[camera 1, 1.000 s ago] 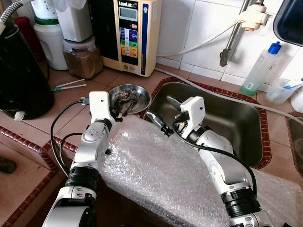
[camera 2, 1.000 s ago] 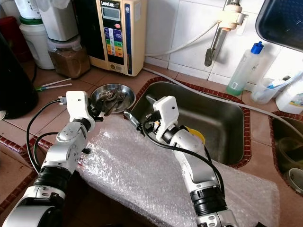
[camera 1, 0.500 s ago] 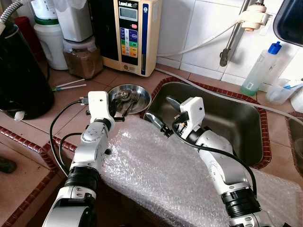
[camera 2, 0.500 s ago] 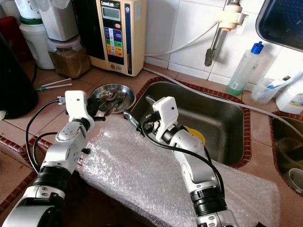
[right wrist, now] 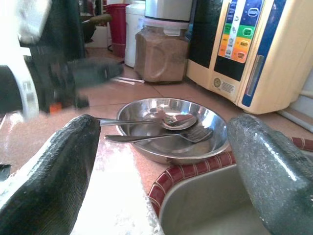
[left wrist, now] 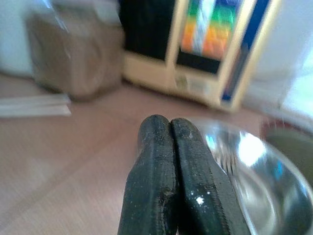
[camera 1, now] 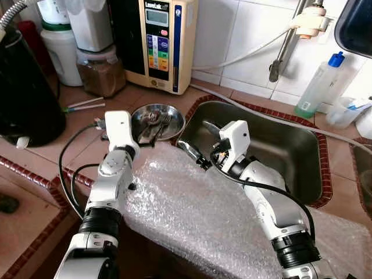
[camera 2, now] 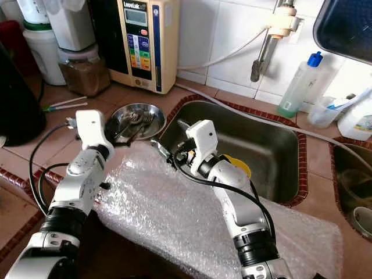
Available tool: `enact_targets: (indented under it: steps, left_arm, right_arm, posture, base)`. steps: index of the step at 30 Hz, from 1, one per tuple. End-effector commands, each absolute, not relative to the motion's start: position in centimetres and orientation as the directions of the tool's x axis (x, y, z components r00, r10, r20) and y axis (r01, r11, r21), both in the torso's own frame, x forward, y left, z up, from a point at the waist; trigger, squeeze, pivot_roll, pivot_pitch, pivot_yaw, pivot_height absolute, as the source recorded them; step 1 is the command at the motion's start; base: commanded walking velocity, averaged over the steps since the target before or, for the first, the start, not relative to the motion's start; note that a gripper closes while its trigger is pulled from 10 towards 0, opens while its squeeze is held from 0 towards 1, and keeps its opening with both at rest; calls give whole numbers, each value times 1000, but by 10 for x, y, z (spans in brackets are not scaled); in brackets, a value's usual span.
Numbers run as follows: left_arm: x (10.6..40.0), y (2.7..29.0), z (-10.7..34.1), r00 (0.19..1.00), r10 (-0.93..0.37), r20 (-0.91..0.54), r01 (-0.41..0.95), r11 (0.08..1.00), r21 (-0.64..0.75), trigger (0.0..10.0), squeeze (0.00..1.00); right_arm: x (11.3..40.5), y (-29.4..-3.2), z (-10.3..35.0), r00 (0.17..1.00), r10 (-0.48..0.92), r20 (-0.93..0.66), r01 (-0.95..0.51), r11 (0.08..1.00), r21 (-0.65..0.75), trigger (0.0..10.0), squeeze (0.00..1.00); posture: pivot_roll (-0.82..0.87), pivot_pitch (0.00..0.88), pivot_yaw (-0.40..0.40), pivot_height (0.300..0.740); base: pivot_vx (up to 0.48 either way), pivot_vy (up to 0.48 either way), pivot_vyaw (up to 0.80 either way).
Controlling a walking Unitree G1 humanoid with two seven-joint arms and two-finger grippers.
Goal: Kitchen organization
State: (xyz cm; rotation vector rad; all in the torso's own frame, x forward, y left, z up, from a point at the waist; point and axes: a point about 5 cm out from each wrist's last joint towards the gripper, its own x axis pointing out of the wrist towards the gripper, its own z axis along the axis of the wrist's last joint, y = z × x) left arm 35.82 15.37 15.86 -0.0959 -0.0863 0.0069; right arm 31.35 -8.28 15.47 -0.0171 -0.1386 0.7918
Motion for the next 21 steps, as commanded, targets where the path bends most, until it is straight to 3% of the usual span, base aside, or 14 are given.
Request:
enact_targets:
  steps: [1,9,10,11,12,13,14,21]
  left_arm:
    - [358,154,161,995,21,98,-12,996,-92,0,0]
    - [358,150,160,996,-4,90,11,997,-74,0,0]
    - [358,149,157,997,-9,73,14,998,-66,784,0]
    - [357,149,153,999,-5,46,7,998,-61,6039,0]
    - [357,150,148,1000,6,22,-4,998,-67,10000,0]
    - [357,150,148,1000,6,22,-4,998,-67,10000,0]
    - [355,150,147,1000,0,31,3,996,-85,10000,1000]
    - [351,149,144,999,-5,47,8,997,-81,10000,1000]
  right_arm:
    - [313,-84,154,692,715,105,-711,699,-76,10000,0]
    - [314,-84,152,699,708,100,-704,706,-79,10000,0]
    - [314,-84,152,700,707,100,-703,707,-80,10000,0]
    - [314,-85,152,701,706,101,-701,709,-80,10000,0]
    - [315,-85,152,703,704,101,-699,710,-80,10000,0]
    - [315,-85,152,703,704,101,-699,710,-80,10000,0]
    - [314,-85,152,704,703,101,-698,711,-81,10000,0]
    - [313,-86,150,709,699,93,-694,715,-84,10000,0]
  posture:
    - [50,0,-47,740]
    - [49,0,-45,740]
    - [49,0,-45,740]
    - [49,0,-45,740]
    - [49,0,-45,740]
    - [49,0,-45,740]
    - [45,0,-43,740]
    - [48,0,-46,740]
  base:
    - [0,0,0]
    - [0,0,0]
    - [0,0,0]
    - [0,0,0]
    - [0,0,0]
    - [0,0,0]
    - [0,0,0]
    - [0,0,0]
